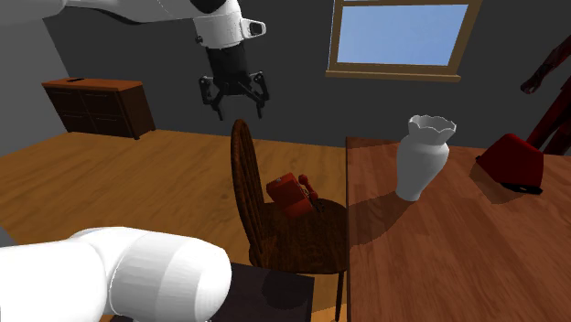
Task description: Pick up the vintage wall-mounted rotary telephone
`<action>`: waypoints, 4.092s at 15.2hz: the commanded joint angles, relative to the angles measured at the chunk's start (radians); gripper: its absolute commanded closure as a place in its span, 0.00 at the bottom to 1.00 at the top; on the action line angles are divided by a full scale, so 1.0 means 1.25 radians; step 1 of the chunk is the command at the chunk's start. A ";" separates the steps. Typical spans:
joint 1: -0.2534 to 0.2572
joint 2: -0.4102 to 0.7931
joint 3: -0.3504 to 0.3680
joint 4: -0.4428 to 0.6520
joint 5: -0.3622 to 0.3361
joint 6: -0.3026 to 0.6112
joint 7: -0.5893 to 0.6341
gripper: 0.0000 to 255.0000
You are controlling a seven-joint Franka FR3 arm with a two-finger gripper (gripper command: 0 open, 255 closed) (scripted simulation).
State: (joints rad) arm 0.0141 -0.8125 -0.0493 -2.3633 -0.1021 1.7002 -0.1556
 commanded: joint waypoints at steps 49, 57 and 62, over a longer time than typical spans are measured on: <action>-0.119 1.254 0.021 0.618 -0.270 0.501 0.794 0.00; -0.119 1.259 0.020 0.620 -0.271 0.504 0.795 1.00; -0.120 1.251 0.021 0.617 -0.270 0.499 0.792 1.00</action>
State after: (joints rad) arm -0.1354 0.7571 -0.0236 -1.5905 -0.4400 2.3278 0.8362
